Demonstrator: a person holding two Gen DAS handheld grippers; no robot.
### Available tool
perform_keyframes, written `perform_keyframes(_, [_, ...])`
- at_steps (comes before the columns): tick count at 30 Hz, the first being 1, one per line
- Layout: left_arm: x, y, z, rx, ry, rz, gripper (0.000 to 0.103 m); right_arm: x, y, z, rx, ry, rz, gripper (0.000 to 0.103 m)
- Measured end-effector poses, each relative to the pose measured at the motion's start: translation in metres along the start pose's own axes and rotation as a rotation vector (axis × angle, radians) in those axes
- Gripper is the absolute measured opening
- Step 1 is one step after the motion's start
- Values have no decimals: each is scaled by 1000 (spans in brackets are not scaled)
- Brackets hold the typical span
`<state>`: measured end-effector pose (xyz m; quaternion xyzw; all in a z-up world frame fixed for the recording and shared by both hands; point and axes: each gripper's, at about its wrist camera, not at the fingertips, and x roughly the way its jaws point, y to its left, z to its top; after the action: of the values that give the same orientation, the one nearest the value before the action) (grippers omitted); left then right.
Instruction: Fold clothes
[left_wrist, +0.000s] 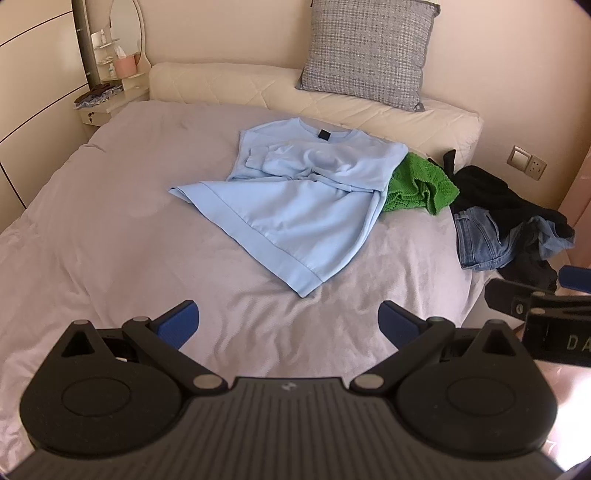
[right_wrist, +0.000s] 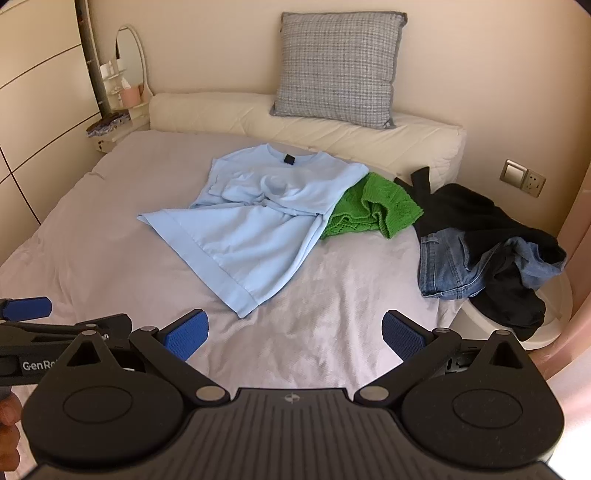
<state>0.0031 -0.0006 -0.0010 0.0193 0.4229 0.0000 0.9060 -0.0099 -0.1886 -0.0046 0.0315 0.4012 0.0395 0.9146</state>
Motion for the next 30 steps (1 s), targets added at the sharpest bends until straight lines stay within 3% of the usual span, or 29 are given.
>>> perform_keyframes(30, [29,7,8,-11,24,5,102,29,0,16,-4,31,13,103])
